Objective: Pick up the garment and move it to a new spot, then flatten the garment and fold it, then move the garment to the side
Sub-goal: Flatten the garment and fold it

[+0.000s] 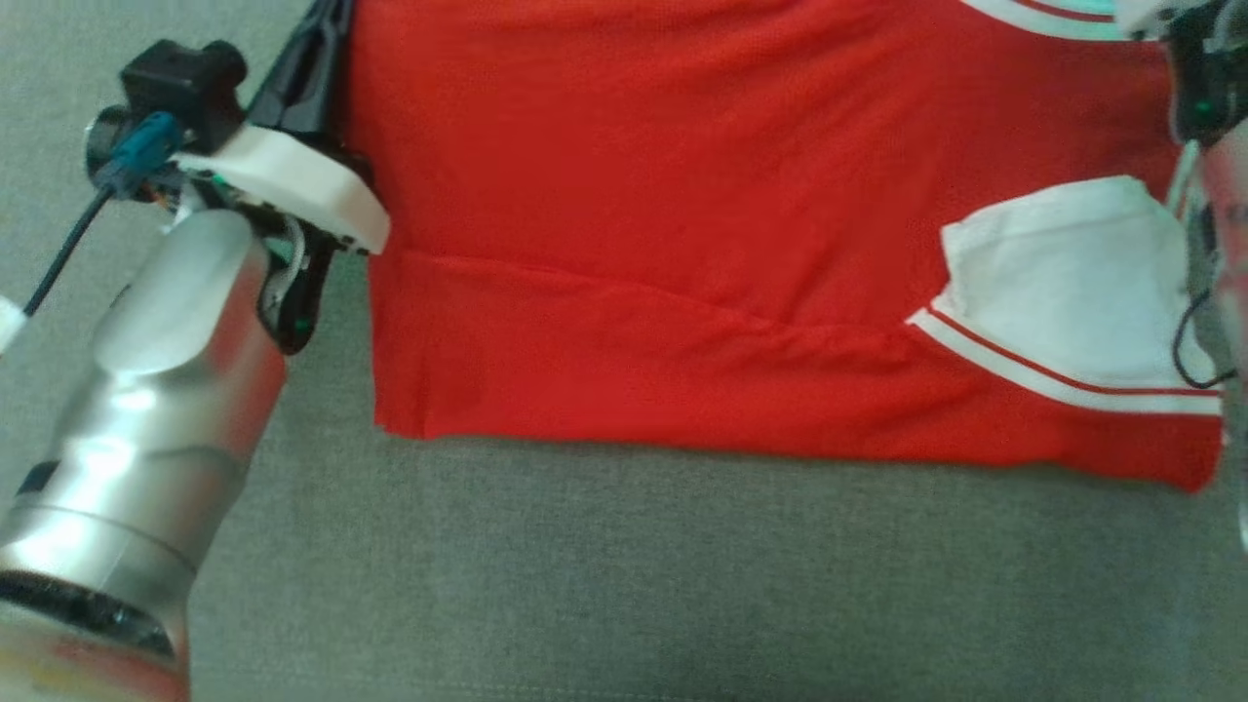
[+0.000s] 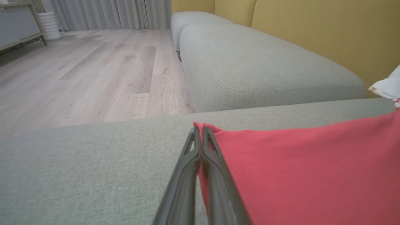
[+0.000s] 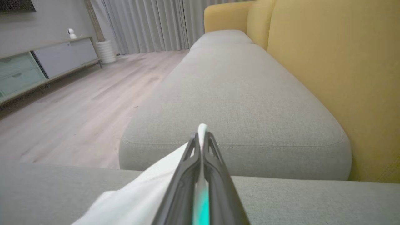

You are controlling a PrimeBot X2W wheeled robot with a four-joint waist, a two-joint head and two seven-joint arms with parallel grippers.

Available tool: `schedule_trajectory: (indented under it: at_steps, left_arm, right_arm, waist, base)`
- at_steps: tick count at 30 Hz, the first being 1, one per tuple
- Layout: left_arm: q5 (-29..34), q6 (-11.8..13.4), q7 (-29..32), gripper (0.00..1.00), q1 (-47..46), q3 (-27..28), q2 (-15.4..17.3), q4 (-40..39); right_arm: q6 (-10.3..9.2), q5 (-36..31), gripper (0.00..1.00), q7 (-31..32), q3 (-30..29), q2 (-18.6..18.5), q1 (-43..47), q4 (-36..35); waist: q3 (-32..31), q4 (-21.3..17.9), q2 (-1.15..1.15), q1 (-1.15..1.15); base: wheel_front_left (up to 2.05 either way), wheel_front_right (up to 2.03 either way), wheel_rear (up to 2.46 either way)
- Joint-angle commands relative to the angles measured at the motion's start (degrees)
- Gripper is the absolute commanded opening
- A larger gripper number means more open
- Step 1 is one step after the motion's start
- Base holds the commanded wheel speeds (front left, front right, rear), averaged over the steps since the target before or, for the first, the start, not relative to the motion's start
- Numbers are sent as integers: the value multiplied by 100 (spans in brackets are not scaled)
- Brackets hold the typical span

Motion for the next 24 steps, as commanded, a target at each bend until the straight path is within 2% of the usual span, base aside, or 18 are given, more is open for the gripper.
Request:
schedule_trajectory:
  at_steps: [1,6,8,11,15,20,24]
  left_arm:
    - [134,92,-67,0,67,361,372,-224]
    - [543,194,-68,0,735,758,553,-659]
    - [866,175,-69,0,1285,986,624,-983]
    - [1162,137,-69,0,1870,1191,686,-1178]
    - [1427,152,-69,0,2545,1627,666,-1397]
    - [1815,151,-69,0,3181,2065,618,-1621]
    - [2112,144,-69,0,3517,2321,533,-1699]
  right_arm:
    - [-5,135,0,-109,24,182,57,-244]
    - [-5,701,0,-169,187,399,749,-731]
    - [-5,1390,0,-174,252,498,1523,-1307]
    - [-5,1940,0,-175,591,397,2434,-1908]
    - [-5,2569,0,-176,714,178,3547,-2653]
    - [-5,2966,0,-176,610,163,4614,-3193]
    - [-5,3048,0,-151,512,284,5067,-3341]
  waist:
    - [-173,-169,0,0]
    - [-489,-443,0,0]
    - [-700,-581,0,0]
    - [-933,-726,0,0]
    - [-1199,-893,0,0]
    - [-1415,-1034,0,0]
    - [-1504,-1094,0,0]
  base:
    - [0,0,0]
    - [0,0,0]
    - [0,0,0]
    - [0,0,0]
    - [0,0,0]
    - [0,0,0]
    - [0,0,0]
